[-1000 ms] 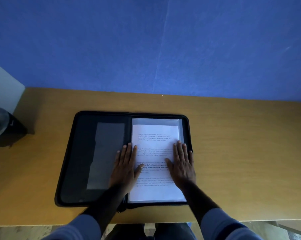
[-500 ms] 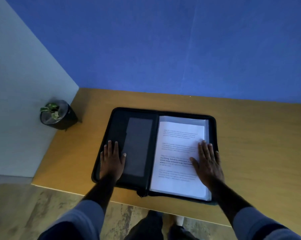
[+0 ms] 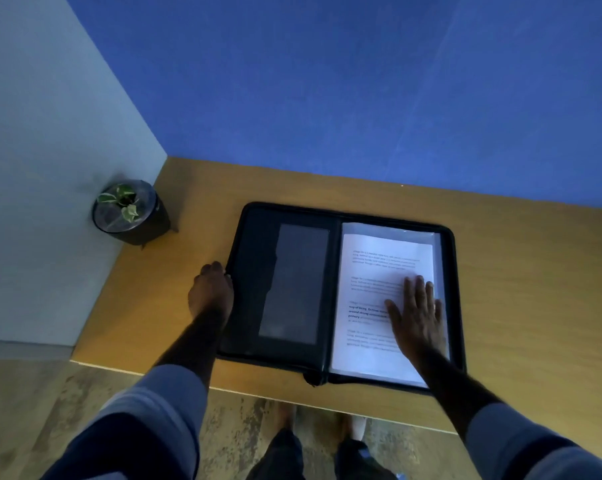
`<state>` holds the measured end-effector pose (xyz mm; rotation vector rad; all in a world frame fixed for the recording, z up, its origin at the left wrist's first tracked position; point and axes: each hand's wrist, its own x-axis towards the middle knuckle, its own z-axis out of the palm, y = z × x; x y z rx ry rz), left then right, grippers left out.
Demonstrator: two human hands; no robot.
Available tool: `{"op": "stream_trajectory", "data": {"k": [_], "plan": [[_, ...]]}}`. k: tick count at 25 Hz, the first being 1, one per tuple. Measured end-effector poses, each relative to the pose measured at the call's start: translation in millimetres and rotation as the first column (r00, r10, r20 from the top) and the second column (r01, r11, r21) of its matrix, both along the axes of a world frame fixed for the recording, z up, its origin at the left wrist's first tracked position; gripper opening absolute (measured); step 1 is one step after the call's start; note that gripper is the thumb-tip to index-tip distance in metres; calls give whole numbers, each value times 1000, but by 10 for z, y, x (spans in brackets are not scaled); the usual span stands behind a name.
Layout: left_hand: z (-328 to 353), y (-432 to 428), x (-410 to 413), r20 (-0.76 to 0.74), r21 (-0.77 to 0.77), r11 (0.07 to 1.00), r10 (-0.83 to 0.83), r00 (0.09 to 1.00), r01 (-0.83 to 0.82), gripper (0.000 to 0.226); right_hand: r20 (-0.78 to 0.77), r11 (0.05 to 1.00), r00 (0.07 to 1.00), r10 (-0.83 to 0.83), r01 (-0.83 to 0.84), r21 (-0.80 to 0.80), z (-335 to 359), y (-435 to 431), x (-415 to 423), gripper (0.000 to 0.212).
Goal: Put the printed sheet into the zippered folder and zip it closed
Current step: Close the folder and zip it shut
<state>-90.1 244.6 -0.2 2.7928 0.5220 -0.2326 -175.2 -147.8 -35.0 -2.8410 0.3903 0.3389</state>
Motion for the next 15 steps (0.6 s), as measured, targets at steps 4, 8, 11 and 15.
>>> {"op": "stream_trajectory", "data": {"k": [4,8,11,15], "plan": [[36,108,132,-10,-168,984,56,998,-57,17,15,996,999,30,-31,79,99,596,107,75],[247,174,160,122,-529,847,143,982,-58,19,97,975,995,38,-58,216,268,1260,340,85],[614,130,245,187,-731,682,184,965,11,36,151,940,987,56,-104,326,436,1695,540,85],[1094,-73,253,162,-887,447,69,984,115,65,224,874,974,23,-129,469,775,2075,749,83]]}}
